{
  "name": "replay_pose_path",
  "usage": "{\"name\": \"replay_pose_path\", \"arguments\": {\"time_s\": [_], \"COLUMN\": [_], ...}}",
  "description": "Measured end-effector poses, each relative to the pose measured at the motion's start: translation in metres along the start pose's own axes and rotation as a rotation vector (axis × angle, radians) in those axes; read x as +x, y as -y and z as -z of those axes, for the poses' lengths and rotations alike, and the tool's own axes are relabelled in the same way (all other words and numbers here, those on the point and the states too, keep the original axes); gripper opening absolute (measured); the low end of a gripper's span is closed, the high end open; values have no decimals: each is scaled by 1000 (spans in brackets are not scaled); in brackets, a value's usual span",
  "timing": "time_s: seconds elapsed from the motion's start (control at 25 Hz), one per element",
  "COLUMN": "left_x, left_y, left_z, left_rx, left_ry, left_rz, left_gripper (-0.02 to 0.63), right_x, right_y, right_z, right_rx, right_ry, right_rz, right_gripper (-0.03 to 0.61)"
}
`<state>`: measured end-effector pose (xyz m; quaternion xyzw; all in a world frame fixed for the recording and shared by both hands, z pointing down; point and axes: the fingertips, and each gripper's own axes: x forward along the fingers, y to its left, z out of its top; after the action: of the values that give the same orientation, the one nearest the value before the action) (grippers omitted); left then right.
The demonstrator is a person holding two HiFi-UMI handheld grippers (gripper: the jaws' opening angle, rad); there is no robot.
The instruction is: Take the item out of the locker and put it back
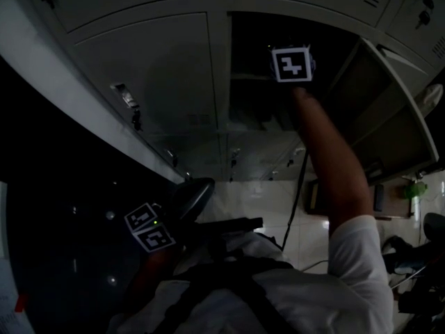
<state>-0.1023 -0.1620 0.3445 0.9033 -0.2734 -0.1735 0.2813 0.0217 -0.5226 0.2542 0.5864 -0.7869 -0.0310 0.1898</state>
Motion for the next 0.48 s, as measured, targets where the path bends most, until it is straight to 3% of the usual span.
{"name": "replay_pose_path", "arguments": {"time_s": [0.48], "left_x": [1], "left_y": [3], "left_z": [3], "left_rx": [-3], "left_ry": [-13], "left_rz": [23], "left_gripper": [-8], "right_x": [-32], "right_y": [1], "right_z": [-12], "right_rx": [19], "right_ry": [65], "right_rz": [-14], "right_gripper": [227]}}
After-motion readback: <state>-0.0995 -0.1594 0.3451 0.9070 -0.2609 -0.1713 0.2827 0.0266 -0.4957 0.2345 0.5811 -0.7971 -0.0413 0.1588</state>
